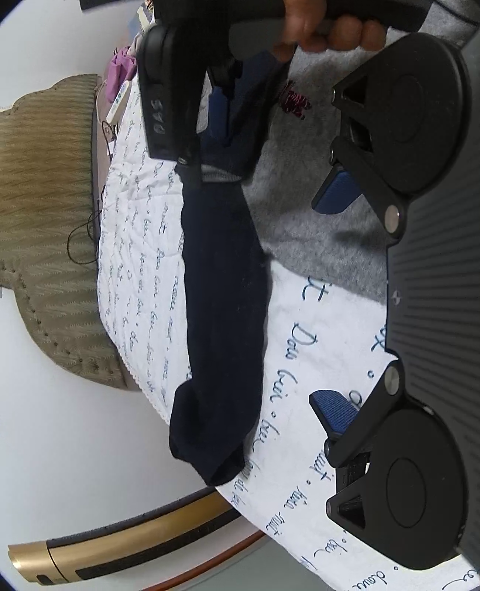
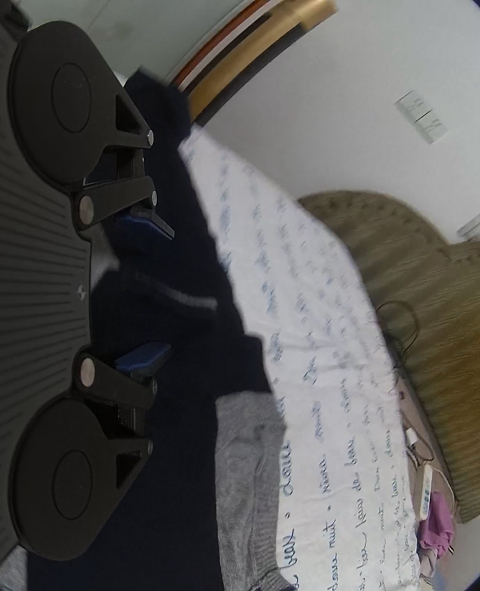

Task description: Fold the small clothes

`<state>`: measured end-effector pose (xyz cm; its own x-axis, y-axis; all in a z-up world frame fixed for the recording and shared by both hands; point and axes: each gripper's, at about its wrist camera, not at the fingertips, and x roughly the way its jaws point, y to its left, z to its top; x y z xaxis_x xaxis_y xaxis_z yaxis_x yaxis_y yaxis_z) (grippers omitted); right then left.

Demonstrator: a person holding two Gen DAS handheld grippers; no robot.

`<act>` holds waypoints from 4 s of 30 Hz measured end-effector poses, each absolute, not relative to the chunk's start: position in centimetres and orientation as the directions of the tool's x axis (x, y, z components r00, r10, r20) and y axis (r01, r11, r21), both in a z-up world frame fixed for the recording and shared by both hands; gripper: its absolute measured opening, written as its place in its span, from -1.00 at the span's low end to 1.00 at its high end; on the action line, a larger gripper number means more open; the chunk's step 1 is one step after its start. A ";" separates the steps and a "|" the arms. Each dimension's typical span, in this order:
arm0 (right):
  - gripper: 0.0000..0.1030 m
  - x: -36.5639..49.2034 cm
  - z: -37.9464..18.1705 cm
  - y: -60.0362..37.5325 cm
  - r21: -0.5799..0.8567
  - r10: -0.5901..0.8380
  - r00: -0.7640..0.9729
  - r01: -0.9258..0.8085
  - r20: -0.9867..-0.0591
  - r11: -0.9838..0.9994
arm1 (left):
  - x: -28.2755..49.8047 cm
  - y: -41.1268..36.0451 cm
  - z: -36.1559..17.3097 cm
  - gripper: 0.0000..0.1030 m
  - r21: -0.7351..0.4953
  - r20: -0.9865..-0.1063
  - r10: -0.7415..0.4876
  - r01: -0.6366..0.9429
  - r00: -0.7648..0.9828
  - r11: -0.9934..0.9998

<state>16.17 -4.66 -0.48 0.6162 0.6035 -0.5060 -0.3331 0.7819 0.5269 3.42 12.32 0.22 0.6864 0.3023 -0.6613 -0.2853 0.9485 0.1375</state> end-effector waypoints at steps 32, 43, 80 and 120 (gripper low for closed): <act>0.47 8.1 1.0 -7.5 0.422 0.622 0.599 -0.457 -0.504 0.783 | 8.2 37.8 -1.6 -0.55 -0.737 -0.563 0.029 -0.517 0.826 0.436; 0.47 7.3 0.7 -10.9 0.441 0.604 0.629 -0.419 -0.489 0.793 | 11.9 29.1 7.5 -0.97 -0.373 -0.490 0.312 -0.520 0.814 0.769; 0.47 9.5 0.9 0.6 -0.241 0.461 0.733 -0.629 -0.499 0.739 | 4.4 16.8 2.8 0.82 -0.131 -0.702 -0.094 0.002 0.706 0.991; 0.57 7.7 2.0 -5.0 -0.221 0.457 0.779 -0.581 -0.429 0.783 | 6.3 16.1 2.5 0.82 0.057 -0.737 0.092 -0.074 0.669 0.996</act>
<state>7.69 -4.97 2.00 0.7792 0.4570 -0.4289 -0.5810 0.7834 -0.2206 6.33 16.11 2.48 0.6691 0.0917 -0.7375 -0.0741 0.9956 0.0566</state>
